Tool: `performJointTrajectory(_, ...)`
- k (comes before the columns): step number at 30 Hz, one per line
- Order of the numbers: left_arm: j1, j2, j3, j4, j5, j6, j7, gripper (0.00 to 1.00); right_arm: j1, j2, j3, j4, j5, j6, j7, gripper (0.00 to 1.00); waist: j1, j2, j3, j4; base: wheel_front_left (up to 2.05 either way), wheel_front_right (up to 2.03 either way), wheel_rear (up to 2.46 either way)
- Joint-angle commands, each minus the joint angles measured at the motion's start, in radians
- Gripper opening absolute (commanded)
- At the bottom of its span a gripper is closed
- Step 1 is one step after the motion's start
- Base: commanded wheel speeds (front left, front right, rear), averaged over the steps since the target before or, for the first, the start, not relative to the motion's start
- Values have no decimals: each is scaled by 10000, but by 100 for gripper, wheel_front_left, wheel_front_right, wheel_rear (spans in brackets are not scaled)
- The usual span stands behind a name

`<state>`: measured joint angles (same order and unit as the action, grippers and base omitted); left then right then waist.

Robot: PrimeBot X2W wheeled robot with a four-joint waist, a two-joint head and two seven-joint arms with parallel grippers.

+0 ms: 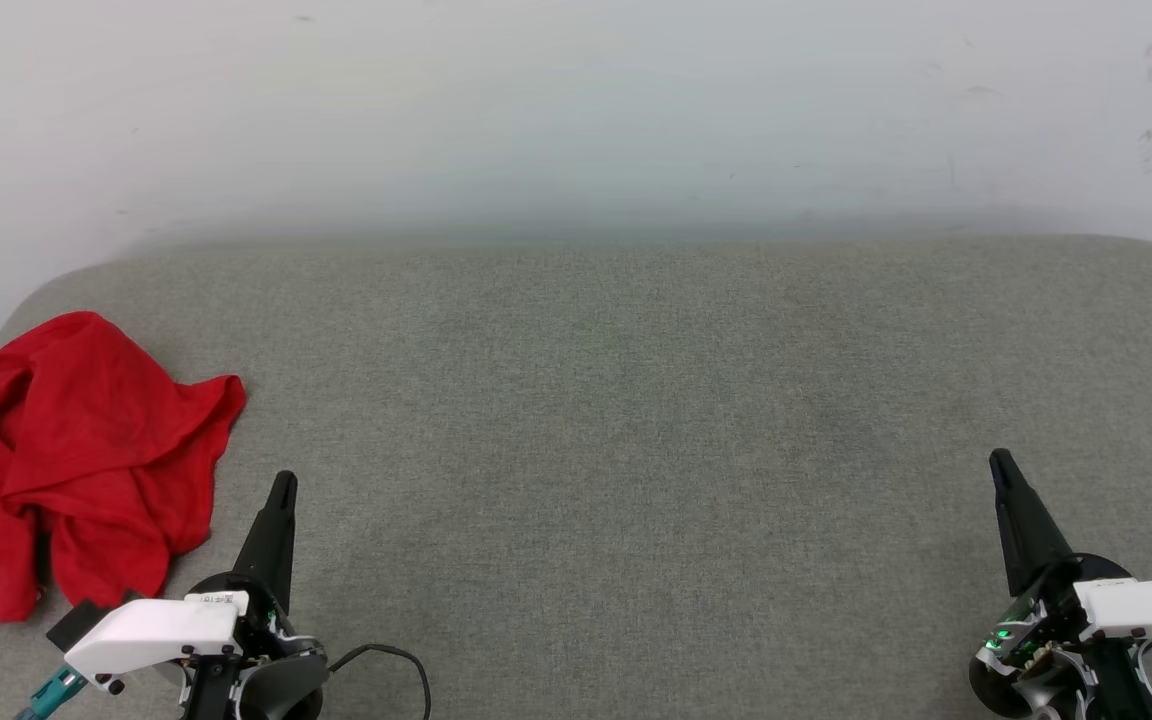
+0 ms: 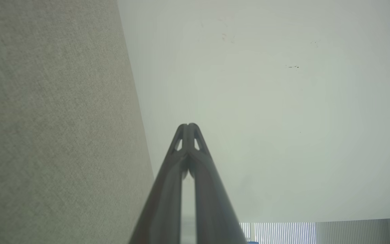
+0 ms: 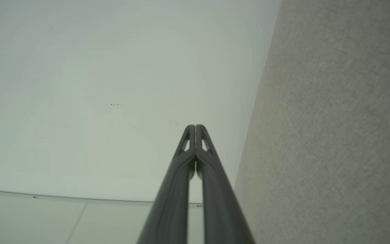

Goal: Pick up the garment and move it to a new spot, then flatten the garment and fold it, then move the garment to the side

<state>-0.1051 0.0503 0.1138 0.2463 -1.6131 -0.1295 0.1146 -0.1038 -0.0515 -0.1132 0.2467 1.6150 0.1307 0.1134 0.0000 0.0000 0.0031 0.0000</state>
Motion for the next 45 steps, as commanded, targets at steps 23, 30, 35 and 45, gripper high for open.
performJointTrajectory(23,-86,-13,15,-35,9,-40,15,0,-128,20,4,9,-52,0,-11,0,0,0,0,0,0,0,0)
performJointTrajectory(30,-86,-13,15,-35,9,-40,15,0,-129,20,3,9,-53,0,-11,0,0,0,0,0,0,0,0)
performJointTrajectory(35,-86,-13,18,-35,9,-40,15,0,-129,20,3,9,-53,0,-11,0,0,0,0,0,0,0,0)
performJointTrajectory(45,121,-17,-527,-46,34,7,-319,100,291,11,251,-156,-139,0,-324,100,0,0,6,-7,0,0,0)
